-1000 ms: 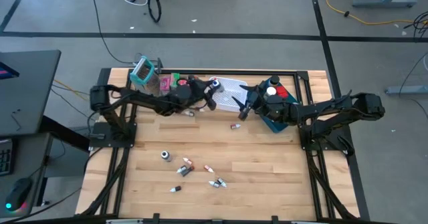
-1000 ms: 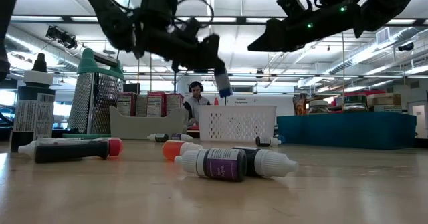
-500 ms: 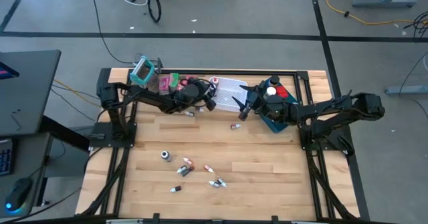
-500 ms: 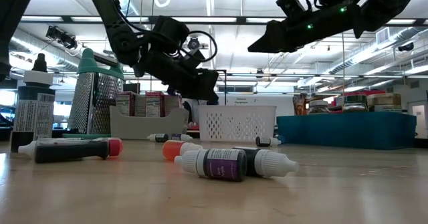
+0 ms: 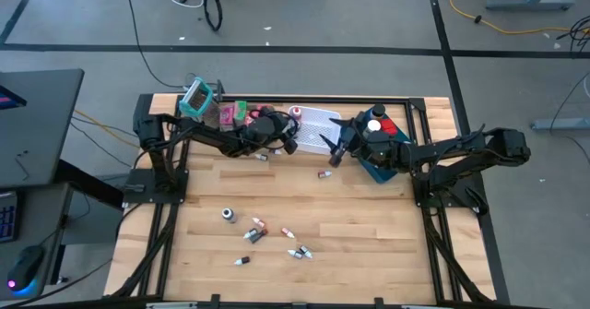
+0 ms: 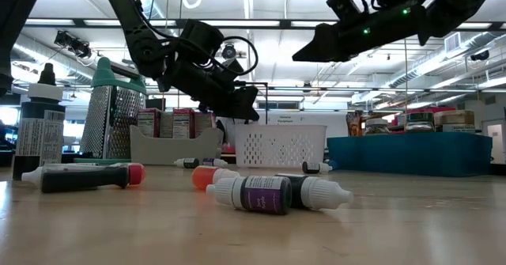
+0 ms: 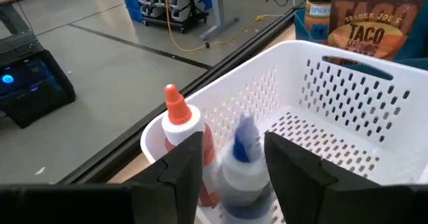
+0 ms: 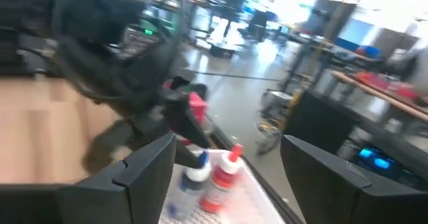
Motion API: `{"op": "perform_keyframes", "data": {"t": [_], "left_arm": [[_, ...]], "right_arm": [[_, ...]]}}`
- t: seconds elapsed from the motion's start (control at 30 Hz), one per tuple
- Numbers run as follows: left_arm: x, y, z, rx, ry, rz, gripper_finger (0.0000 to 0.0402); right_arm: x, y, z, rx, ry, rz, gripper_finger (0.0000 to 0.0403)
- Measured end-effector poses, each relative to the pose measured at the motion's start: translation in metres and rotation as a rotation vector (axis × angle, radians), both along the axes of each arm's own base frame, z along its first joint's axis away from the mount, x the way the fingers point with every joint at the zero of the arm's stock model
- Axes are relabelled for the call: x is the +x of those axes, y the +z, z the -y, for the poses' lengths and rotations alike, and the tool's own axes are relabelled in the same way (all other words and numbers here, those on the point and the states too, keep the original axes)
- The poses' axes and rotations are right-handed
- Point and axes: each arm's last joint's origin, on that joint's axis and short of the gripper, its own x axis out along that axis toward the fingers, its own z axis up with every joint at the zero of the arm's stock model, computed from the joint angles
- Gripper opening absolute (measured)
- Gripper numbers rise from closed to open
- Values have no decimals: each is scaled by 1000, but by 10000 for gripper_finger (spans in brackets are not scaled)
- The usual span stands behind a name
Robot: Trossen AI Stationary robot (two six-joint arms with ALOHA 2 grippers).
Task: Pick & Place Kitchen Items
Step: Put the large blue food coloring bottle into the white bin, then adjust the blue bin
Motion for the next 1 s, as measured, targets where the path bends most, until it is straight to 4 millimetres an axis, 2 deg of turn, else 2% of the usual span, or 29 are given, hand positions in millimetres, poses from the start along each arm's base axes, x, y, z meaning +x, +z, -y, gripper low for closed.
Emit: {"op": "perform_keyframes", "data": {"t": [0.2,0.47,0.7,0.87,1.0], "left_arm": [[0,0,0,-1,4,2,177],[-2,5,1,47,-2,-36,174],[-9,49,20,170,31,-7,174],[-19,82,37,192,-5,43,174],[-29,101,50,194,-37,58,174]], "right_arm": [[2,-1,-1,86,156,38,279],[-1,-8,9,144,119,-9,279],[-4,-20,9,207,100,-158,279],[-2,-10,2,474,82,-331,279],[-8,-16,-12,637,17,-446,269]]}}
